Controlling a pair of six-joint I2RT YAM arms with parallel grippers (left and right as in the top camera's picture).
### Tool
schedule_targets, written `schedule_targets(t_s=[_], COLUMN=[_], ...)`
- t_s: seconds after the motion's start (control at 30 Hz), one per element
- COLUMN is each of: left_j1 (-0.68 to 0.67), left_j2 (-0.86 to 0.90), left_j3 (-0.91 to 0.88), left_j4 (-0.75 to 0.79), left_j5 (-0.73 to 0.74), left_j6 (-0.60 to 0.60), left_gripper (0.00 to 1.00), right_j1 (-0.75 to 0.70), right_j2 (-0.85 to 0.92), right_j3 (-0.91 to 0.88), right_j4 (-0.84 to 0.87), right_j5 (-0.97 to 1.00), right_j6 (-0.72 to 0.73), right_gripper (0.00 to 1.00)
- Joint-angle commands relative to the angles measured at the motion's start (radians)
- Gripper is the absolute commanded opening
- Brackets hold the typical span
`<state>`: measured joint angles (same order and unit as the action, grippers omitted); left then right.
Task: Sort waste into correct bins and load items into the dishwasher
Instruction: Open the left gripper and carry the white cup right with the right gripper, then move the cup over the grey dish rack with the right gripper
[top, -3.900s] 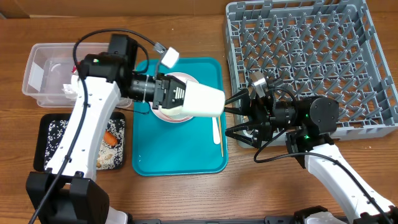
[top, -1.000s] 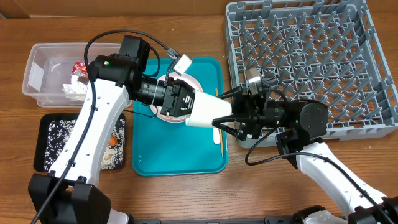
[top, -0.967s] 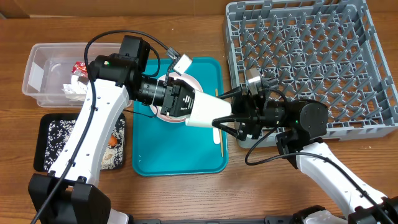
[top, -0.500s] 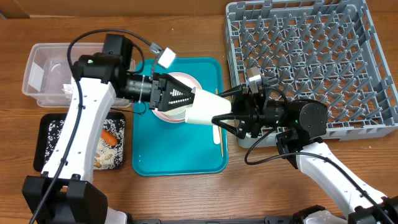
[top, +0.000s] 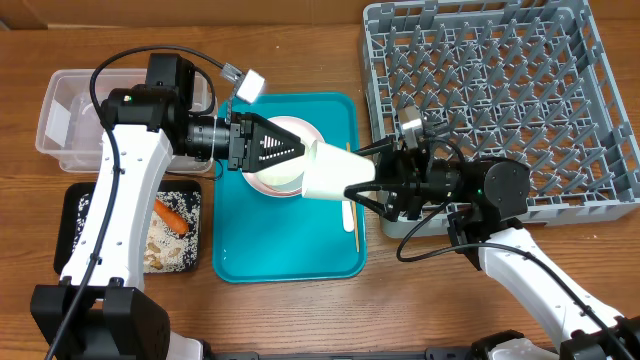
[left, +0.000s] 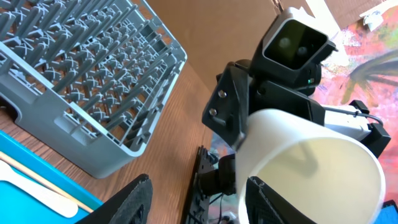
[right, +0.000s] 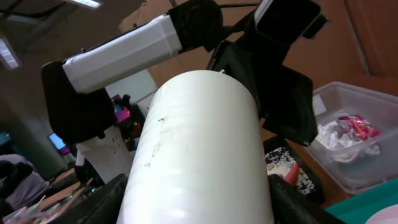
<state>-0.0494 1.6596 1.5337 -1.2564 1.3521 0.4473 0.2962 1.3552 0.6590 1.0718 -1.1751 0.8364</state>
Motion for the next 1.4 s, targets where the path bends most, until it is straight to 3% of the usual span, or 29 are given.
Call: schedule_targets(t_s=[0.0,0.37,0.7,0.83,0.87,1.13,1.27,1.37], left_j1=[0.02,0.029,0.028,0.028,0.029,0.029,0.029,0.029], left_j2=[-0.012,-0.012,-0.012,-0.012,-0.012,-0.012,-0.012,-0.012], left_j3=[0.013,0.013,0.013,0.013,0.013,0.013,0.013,0.013], left_j4=[0.004,-0.004,-0.027,-0.026,-0.026,-0.014,-0.014,-0.015], left_j5=[-0.018,-0.086,-0.246,-0.313,-0.322,-0.344,-0.437,-0.618], left_j6=[-0.012,-0.037,-0.037,-0.037,-0.036,-0.036,-0.036,-0.036], left_gripper=[0.51,0.51,0.59,0.98,1.0,1.0,1.0,1.0], right_j1=[-0.035,-0.212,-0.36,-0.382,-0.382,-0.382,-0.382,-0.382], right_j2=[-0.004,-0.003,-0.004,-0.004,-0.003,-0.004,-0.004,-0.003], right_j3=[0.017,0.017,0.017,0.017,0.017,0.047,0.178,0.307], right_j4=[-0.022,-0.229,-0.432,-0.504,-0.518,-0.592,-0.878,-1.069], right_j5=[0.009,0.123,0.493,0.707,0.756,0.898,0.898,0.901], right_j6=[-0.008,-0.087,-0.137,-0.138,-0.138,-0.27,-0.352,-0.433], right_gripper=[0.51,0.47,0.43,0.42,0.42,0.43,0.44,0.44])
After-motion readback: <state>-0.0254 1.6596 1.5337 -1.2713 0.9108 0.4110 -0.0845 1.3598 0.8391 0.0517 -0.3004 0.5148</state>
